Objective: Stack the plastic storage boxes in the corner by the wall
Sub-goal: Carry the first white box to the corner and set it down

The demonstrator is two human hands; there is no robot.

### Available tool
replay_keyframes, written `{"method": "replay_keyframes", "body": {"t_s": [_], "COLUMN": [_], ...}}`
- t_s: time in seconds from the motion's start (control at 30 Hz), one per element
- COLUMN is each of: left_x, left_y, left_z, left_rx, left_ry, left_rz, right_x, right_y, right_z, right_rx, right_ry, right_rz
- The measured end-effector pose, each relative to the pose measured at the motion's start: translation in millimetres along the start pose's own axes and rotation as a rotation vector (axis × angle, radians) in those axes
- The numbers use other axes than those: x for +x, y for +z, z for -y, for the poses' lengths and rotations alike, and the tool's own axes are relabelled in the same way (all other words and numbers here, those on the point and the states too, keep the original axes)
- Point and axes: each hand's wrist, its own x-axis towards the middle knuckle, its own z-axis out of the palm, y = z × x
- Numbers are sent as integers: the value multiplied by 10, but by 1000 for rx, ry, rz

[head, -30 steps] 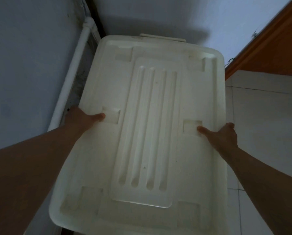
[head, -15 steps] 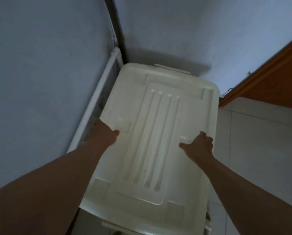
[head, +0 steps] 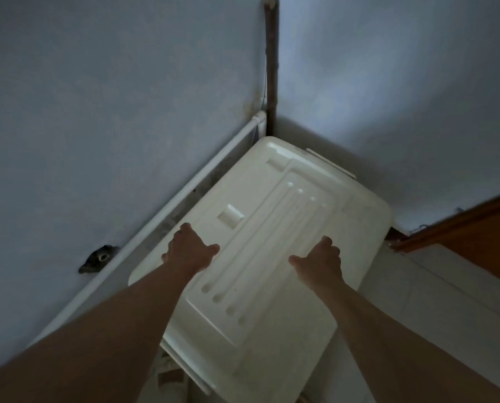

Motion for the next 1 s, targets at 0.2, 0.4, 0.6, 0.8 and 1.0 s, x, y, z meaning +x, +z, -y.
{"method": "replay_keyframes", "body": {"t_s": [0.2,0.4,0.6,0.8,1.0], "left_x": [-592,-913,-1041,-1140,-1202], "left_y": [239,339,352,424,586], "left_z": [92,299,446,575,559], "left_rx": [-91,-151,-181,-200,-236], "left_ry": [-67,-92,-74,-97,-135], "left_rz": [23,54,46,47,52], "right_x": [-171,-414,-592,-654,-430], "right_y": [-162,-149,-155,-194,-182], "right_z": [-197,-324,-371,-472,-529], "right_rx": [-69,-102,-122,-201,-259], "right_ry": [-53,-72,-106,-172,-223], "right_rz": [47,85,68,80,98]}}
